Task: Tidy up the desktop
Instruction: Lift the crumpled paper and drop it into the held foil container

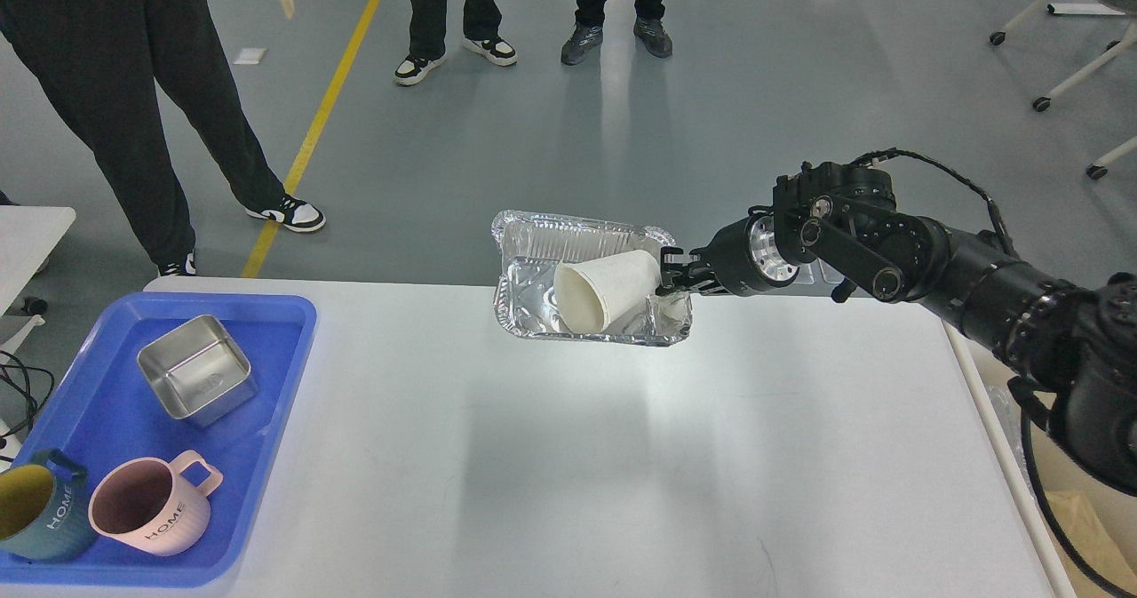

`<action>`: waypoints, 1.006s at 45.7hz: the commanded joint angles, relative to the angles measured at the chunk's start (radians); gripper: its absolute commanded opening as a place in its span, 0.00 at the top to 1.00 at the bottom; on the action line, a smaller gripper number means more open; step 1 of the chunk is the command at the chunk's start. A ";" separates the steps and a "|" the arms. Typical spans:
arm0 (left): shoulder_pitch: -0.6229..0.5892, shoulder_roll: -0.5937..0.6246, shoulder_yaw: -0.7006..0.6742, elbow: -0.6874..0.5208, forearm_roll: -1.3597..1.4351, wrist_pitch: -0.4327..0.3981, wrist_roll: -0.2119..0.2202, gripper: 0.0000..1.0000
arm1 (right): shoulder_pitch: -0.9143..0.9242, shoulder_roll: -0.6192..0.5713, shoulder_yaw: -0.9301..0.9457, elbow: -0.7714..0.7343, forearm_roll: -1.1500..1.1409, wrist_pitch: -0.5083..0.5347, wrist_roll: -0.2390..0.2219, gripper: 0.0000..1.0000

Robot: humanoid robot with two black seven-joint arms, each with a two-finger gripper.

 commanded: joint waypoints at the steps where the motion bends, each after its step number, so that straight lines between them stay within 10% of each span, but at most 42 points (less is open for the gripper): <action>1: -0.046 -0.063 0.010 0.058 0.010 0.000 0.026 1.00 | 0.004 -0.001 0.000 0.001 0.000 0.001 0.000 1.00; 10: -0.096 -0.339 0.076 0.257 0.066 0.000 0.164 1.00 | 0.013 -0.001 0.000 0.005 0.000 0.005 0.000 1.00; 26: -0.087 -0.847 0.180 0.567 0.248 0.000 0.166 1.00 | 0.013 -0.006 0.000 0.009 0.000 0.005 0.000 1.00; 46: -0.055 -0.906 0.350 0.623 0.248 0.000 0.169 0.99 | 0.011 -0.018 0.002 0.017 0.000 0.005 0.000 1.00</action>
